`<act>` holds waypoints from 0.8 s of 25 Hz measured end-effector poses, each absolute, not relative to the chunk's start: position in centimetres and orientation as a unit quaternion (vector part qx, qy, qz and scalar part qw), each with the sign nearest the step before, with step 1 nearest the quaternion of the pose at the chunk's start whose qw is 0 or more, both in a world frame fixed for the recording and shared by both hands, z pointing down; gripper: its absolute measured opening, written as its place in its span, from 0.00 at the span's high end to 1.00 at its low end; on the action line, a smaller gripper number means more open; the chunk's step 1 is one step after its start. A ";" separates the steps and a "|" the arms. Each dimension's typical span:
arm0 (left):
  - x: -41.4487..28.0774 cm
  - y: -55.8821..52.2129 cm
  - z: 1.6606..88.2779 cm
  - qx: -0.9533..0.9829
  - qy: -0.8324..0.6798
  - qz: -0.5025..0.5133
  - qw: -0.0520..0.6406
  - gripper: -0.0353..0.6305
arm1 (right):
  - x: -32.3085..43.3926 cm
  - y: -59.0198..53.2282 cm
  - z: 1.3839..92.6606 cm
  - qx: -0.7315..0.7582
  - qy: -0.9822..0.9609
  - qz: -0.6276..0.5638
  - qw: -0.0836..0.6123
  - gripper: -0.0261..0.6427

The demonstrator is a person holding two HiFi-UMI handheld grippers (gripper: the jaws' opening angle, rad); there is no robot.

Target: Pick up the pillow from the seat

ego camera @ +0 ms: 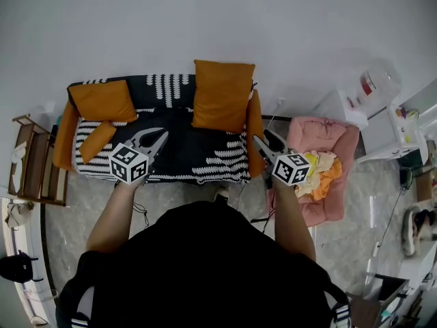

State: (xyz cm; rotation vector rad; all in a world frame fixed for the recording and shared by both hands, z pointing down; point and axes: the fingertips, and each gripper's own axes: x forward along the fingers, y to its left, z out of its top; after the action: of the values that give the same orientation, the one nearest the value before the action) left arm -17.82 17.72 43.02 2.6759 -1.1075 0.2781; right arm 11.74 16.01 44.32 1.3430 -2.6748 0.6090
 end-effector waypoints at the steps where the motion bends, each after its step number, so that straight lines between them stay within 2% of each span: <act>1: -17.6 17.6 43.1 0.913 -0.378 0.095 0.117 0.93 | 11.9 15.9 44.4 0.439 -0.875 0.201 0.043 0.62; 20: -15.1 13.6 44.7 0.908 -0.385 0.097 0.138 0.93 | 14.7 11.3 46.4 0.443 -0.867 0.223 0.054 0.62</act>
State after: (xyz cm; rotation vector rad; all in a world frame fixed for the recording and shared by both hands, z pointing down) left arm -15.14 13.59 44.66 2.6254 -1.1131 0.2792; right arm 14.70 11.30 46.44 1.3465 -2.6333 0.6768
